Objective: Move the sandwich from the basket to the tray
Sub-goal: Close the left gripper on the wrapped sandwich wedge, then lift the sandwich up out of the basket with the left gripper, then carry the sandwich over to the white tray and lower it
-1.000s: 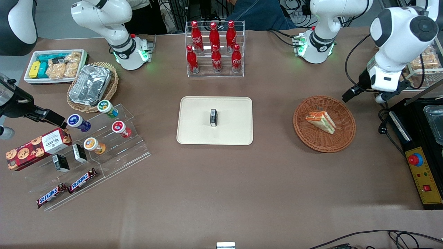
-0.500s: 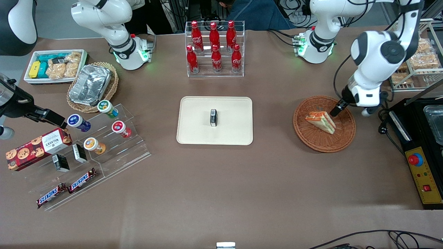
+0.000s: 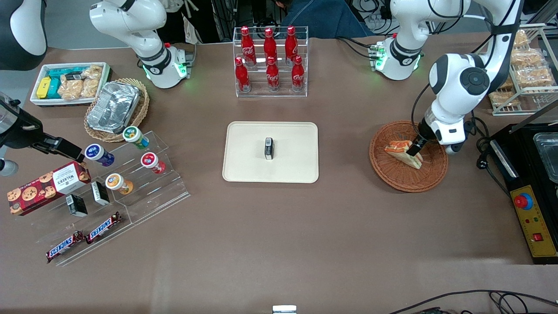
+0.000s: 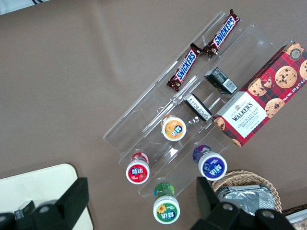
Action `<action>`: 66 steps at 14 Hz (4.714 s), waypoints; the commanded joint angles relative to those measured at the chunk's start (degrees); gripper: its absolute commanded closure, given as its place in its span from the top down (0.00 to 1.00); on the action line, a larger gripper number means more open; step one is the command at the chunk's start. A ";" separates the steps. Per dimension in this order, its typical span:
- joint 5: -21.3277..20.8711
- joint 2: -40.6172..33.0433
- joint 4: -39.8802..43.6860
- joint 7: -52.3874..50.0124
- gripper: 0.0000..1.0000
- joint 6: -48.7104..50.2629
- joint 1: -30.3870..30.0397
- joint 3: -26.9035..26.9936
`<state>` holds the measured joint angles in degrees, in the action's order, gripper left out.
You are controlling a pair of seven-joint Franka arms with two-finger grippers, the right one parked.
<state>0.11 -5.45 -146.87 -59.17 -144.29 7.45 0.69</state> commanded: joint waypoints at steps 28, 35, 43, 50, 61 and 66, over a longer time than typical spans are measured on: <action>-1.08 2.22 -1.58 -10.00 0.34 -5.05 3.01 0.71; -3.98 -2.46 17.98 -8.95 0.30 28.66 3.10 0.19; -3.10 -2.10 41.91 5.71 0.30 51.38 2.75 0.27; -3.10 -2.46 41.67 24.33 0.30 53.93 3.54 -10.17; 0.14 7.37 41.05 23.66 0.26 43.75 13.81 -19.85; -0.37 14.14 35.79 19.63 0.27 29.63 19.35 -19.77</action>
<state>0.08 6.85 -108.42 -37.45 -109.02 25.08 -19.74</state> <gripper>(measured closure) 0.731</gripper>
